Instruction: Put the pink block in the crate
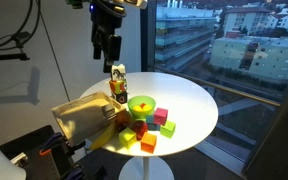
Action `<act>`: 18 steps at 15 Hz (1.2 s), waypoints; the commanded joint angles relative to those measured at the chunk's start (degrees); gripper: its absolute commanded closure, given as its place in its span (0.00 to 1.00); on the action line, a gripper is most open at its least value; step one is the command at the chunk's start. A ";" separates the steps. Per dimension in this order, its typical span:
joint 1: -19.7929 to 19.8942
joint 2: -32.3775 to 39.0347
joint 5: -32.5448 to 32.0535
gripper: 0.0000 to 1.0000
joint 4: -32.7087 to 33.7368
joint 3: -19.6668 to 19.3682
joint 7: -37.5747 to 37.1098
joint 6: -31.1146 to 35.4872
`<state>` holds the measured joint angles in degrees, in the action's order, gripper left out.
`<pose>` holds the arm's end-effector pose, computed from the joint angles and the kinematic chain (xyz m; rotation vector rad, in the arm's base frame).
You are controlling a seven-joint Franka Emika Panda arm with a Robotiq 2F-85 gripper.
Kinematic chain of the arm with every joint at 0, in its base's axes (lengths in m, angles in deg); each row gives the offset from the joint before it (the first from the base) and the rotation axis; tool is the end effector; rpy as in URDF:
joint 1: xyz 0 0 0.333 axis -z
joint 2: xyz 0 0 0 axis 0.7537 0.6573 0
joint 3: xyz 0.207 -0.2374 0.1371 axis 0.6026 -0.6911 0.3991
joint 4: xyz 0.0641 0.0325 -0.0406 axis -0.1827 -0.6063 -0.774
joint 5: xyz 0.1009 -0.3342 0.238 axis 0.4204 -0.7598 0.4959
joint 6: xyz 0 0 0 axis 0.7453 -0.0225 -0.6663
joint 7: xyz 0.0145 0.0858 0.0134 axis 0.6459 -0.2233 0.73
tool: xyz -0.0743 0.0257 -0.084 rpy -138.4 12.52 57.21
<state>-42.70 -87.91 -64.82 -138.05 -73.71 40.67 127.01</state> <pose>0.3991 -0.1718 0.5227 -2.9132 0.2927 0.3058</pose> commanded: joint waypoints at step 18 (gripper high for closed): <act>1.01 8.11 -1.29 0.00 -0.66 4.40 -1.08 21.34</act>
<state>-42.62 -81.07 -64.90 -138.63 -70.53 40.26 143.65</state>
